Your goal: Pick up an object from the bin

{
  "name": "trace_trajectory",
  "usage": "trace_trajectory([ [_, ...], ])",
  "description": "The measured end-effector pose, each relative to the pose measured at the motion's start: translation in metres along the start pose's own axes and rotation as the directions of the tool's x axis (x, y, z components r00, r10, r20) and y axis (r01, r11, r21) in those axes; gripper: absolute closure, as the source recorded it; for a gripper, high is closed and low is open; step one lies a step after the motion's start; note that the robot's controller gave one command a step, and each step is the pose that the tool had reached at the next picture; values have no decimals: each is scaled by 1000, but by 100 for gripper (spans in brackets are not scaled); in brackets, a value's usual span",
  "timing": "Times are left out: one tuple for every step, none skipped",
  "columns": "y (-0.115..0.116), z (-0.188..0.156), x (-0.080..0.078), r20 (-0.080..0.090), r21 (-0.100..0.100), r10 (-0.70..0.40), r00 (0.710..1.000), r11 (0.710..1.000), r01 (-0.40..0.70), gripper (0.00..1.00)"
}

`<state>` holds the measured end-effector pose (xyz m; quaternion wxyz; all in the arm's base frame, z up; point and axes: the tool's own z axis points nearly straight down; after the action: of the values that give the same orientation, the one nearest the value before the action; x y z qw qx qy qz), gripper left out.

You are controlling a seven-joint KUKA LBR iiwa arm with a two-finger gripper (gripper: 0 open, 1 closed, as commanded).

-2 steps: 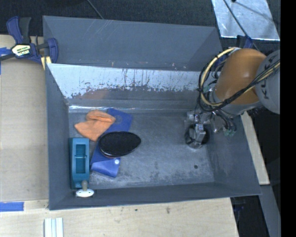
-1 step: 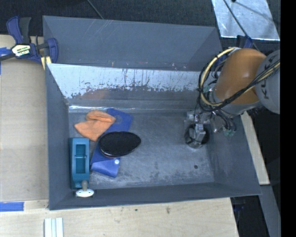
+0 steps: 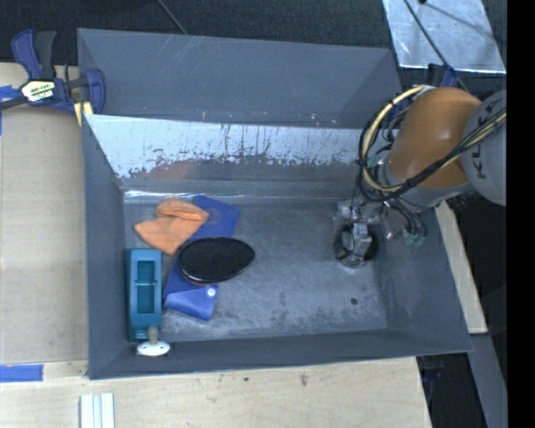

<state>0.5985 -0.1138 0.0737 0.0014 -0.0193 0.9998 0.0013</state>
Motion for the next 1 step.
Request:
trace_trajectory([
  [0,0,0,0,0,-1,1000,1000,1,100],
])
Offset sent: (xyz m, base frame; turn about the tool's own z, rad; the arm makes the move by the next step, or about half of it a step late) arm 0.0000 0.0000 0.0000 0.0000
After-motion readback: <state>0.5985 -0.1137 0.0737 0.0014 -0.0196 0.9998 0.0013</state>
